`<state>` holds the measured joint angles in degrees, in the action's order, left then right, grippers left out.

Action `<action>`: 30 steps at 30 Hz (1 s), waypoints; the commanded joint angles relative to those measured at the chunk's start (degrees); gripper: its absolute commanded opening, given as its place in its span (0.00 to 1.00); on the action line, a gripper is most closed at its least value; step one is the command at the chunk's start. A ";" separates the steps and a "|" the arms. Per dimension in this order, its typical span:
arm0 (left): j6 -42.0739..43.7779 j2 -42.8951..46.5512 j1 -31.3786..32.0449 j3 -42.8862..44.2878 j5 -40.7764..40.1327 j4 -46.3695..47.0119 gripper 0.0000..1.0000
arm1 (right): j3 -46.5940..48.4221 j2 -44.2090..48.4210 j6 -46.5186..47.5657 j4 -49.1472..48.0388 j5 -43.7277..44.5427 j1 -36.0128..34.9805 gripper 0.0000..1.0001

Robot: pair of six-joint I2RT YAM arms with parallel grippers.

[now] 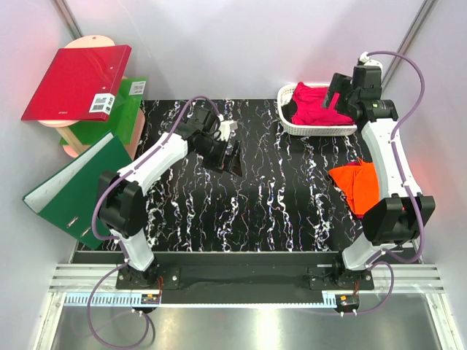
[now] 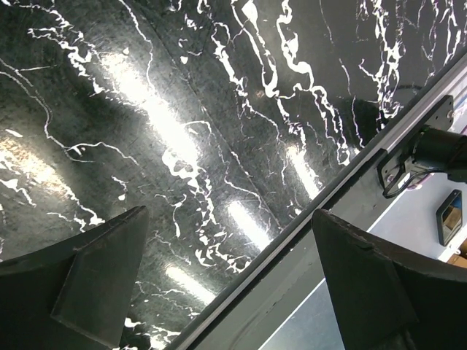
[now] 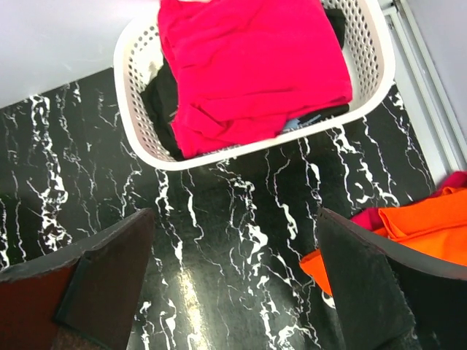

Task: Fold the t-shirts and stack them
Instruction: Grab crumpled tshirt from bin with the right arm

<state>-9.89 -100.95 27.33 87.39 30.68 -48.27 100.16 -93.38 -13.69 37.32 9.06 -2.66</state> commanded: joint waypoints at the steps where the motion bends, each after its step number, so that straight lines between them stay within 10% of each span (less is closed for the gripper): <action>1: -1.27 3.12 0.27 0.41 -0.97 2.39 0.99 | 0.56 0.22 0.95 1.61 -0.45 0.11 1.00; 7: 0.40 4.27 1.49 0.58 0.88 2.48 0.99 | 3.89 -3.72 4.02 4.51 -0.09 -2.09 1.00; 20: -1.80 9.01 3.08 5.59 -38.82 -4.55 0.99 | 25.25 -24.03 9.74 13.48 3.06 -13.87 1.00; 30: -0.31 8.75 3.08 8.40 -40.52 -3.50 0.99 | 46.24 -38.70 6.58 13.48 10.45 -7.11 1.00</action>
<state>-11.18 -91.57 30.33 92.84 -7.64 -53.19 136.94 -127.74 -5.23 50.92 14.68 -13.80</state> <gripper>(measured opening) 0.987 0.994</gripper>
